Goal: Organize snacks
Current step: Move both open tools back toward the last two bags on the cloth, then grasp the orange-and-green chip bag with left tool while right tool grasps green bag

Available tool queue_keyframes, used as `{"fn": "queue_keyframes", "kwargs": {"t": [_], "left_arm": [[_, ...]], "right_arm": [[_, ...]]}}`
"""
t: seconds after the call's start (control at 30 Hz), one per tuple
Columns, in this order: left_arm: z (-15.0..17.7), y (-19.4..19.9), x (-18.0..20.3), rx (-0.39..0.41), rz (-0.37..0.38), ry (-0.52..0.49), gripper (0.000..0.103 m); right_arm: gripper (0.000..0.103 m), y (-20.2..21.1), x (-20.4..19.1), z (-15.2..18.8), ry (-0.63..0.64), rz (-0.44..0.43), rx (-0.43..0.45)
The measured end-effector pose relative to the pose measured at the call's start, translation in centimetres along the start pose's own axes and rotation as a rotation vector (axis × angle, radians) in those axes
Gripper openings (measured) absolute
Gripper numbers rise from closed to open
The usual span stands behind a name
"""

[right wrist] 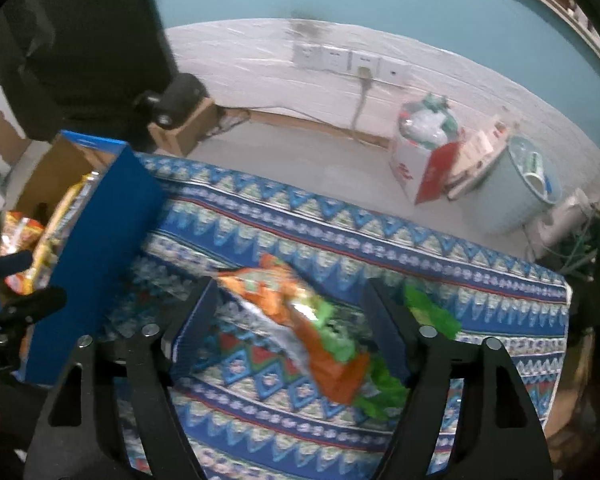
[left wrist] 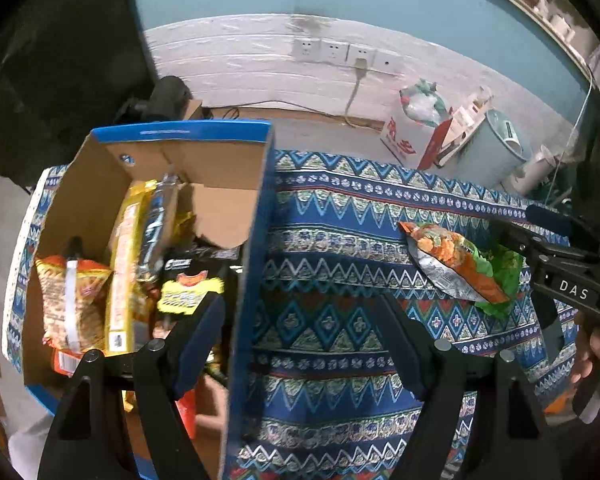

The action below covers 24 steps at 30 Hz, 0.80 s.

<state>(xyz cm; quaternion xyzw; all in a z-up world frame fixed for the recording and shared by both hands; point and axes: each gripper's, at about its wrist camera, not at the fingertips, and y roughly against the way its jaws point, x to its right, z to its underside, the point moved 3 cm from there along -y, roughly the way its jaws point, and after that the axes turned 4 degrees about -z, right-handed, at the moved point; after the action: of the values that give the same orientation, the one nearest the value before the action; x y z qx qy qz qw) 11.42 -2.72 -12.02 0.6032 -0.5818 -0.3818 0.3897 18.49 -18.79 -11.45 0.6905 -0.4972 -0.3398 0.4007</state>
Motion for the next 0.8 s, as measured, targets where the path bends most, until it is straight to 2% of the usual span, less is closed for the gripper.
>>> {"fn": "queue_keyframes", "kwargs": {"t": [0.37,0.53,0.67,0.8], "left_arm": [[0.0,-3.3,4.3,-0.073,-0.017,-0.092,0.079],[0.3,-4.4,5.5,-0.112,-0.01,-0.117,0.079],[0.3,-4.7,6.1,-0.119,-0.006,-0.125,0.079],[0.1,-4.6,6.1,-0.117,-0.01,-0.109,0.079]], "right_arm": [[0.077,-3.6,5.5,1.9,-0.011,0.149,-0.079],[0.077,-5.3,7.1,3.3,0.03,0.223,-0.135],[0.077,-6.2,6.3,4.5,0.081,0.226,-0.17],[0.077,-5.9,4.4,5.3,0.109,0.177,-0.173]]}}
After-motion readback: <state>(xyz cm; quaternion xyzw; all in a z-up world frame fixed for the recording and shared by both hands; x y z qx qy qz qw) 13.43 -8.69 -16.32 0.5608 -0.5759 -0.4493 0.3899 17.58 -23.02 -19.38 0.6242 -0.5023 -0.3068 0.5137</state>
